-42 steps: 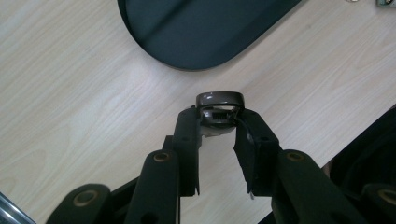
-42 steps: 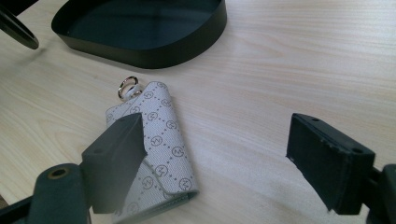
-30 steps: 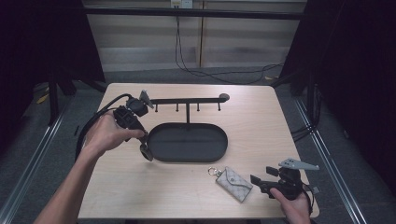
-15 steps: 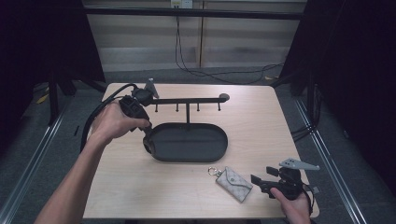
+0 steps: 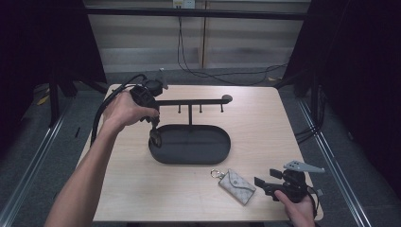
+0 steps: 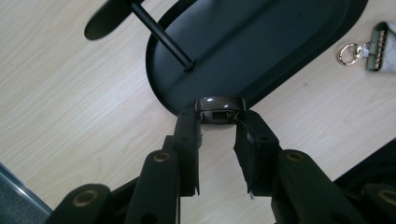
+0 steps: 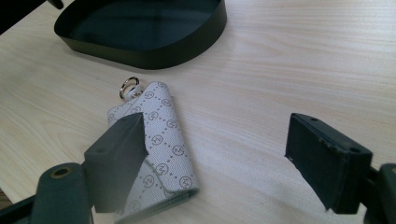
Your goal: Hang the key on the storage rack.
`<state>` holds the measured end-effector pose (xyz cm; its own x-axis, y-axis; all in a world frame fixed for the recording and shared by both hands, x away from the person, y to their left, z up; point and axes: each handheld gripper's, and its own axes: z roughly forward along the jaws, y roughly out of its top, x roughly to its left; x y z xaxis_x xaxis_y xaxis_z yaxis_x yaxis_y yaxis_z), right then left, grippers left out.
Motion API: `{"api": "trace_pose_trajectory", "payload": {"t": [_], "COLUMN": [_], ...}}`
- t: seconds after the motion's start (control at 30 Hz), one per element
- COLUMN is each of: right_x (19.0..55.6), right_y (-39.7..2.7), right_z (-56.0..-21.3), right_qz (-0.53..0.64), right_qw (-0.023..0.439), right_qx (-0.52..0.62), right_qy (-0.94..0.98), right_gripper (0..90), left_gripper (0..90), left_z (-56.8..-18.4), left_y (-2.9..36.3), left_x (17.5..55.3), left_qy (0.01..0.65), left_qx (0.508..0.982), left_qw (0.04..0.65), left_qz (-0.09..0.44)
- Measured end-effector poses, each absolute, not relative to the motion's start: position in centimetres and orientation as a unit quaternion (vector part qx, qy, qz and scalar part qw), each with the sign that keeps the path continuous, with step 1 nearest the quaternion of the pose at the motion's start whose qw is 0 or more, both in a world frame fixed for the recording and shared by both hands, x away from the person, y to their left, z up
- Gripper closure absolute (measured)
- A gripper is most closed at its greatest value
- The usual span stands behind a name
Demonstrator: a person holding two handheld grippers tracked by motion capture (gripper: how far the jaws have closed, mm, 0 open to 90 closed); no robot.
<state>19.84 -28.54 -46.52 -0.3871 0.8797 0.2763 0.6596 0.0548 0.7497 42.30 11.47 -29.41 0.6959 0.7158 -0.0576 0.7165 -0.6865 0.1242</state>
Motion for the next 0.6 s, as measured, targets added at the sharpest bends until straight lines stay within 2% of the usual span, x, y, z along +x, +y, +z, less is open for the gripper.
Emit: {"api": "trace_pose_trajectory", "payload": {"t": [0.6], "right_x": [19.8], "right_y": [-28.5], "right_z": [-46.5], "right_qz": [0.428], "right_qw": [0.128], "right_qx": [0.535], "right_qy": [0.717], "right_gripper": [21.0], "left_gripper": [70.7], "left_z": [-30.2], "left_y": [10.6], "left_x": [44.3], "left_qy": [0.424], "left_qx": [0.904], "left_qw": [0.05], "left_qz": [0.013]}}
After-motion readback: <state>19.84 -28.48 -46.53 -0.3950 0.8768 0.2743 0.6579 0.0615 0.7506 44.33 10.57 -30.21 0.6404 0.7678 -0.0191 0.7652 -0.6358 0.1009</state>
